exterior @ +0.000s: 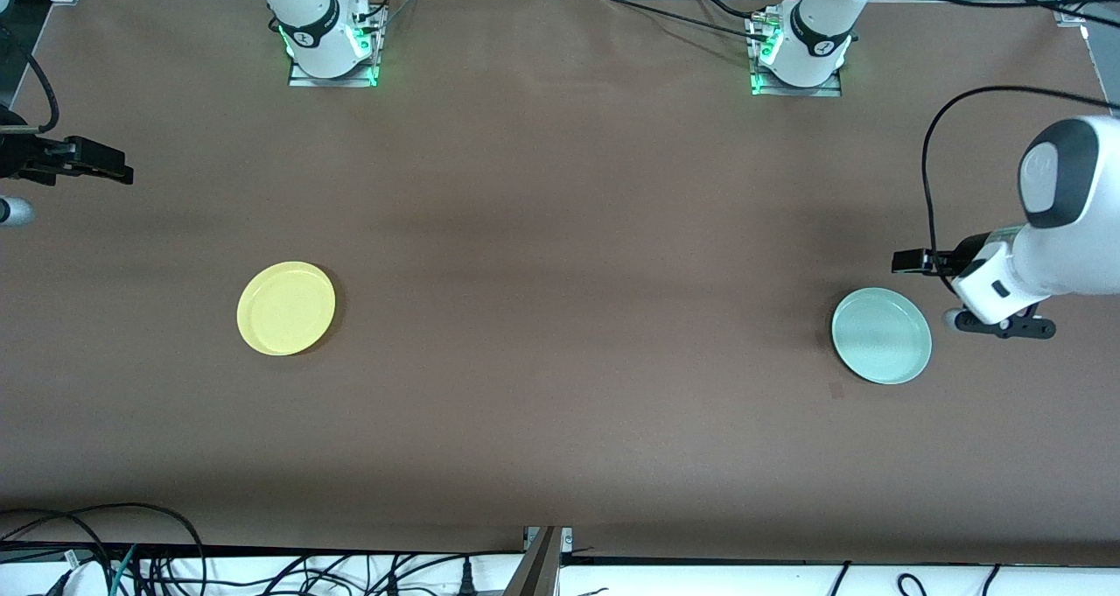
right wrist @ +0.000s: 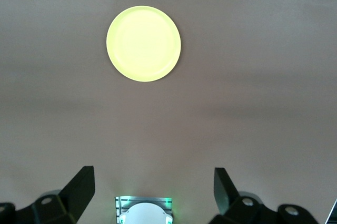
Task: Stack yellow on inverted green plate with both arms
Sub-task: 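Move the left gripper down to the rim of the green plate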
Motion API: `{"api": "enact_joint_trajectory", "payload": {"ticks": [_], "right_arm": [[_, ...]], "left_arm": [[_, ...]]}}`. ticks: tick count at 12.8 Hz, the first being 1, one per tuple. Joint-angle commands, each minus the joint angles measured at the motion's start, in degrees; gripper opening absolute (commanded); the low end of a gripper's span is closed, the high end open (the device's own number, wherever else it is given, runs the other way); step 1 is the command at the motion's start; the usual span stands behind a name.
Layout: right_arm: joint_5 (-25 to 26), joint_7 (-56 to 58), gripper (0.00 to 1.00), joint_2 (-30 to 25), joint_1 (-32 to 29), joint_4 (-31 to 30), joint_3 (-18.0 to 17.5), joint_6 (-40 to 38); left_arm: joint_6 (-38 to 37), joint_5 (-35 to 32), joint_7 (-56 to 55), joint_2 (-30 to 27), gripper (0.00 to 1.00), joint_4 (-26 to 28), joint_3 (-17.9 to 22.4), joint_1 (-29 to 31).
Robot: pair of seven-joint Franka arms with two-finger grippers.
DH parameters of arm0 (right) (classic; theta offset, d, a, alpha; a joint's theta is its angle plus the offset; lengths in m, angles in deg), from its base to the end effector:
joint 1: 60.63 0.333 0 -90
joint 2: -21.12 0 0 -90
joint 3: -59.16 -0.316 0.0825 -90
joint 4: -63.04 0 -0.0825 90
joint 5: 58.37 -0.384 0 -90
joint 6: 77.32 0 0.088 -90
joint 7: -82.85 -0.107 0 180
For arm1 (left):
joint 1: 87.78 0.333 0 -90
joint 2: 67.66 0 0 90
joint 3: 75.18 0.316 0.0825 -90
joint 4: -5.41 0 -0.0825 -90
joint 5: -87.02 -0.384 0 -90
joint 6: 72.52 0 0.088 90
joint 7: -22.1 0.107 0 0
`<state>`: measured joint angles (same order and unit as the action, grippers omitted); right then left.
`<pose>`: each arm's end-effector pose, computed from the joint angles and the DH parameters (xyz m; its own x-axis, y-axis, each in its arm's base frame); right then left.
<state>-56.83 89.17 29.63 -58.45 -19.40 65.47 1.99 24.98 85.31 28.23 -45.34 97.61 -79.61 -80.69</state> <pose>0.5767 -0.0401 0.5875 0.9784 0.0326 -0.2042 0.0376 -0.9991 0.0208 0.6316 0.0373 0.3822 0.9546 -0.0694 -0.2896 -0.0625 -0.9975 0.0333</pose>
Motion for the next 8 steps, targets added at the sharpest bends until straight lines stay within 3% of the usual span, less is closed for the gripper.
{"api": "enact_joint_trajectory", "payload": {"ticks": [1,3,6,8], "right_arm": [[-0.66,-0.60,1.00,0.28,-0.60,0.88,-0.24,-0.20],[-0.66,-0.60,1.00,0.28,-0.60,0.79,-0.24,-0.20],[-0.66,-0.60,1.00,0.37,-0.60,0.79,-0.24,-0.20],[-0.66,-0.60,1.00,0.28,-0.69,0.88,-0.24,-0.20]], "left_arm": [[4.51,-3.10,1.60,4.48,1.00,-2.12,-0.05,2.30],[10.58,-4.00,2.91,6.59,1.00,0.76,-0.06,5.63],[22.36,-4.17,3.71,6.33,1.00,10.08,0.03,8.45],[27.54,-9.50,2.84,6.51,1.00,14.30,0.03,8.99]]}}
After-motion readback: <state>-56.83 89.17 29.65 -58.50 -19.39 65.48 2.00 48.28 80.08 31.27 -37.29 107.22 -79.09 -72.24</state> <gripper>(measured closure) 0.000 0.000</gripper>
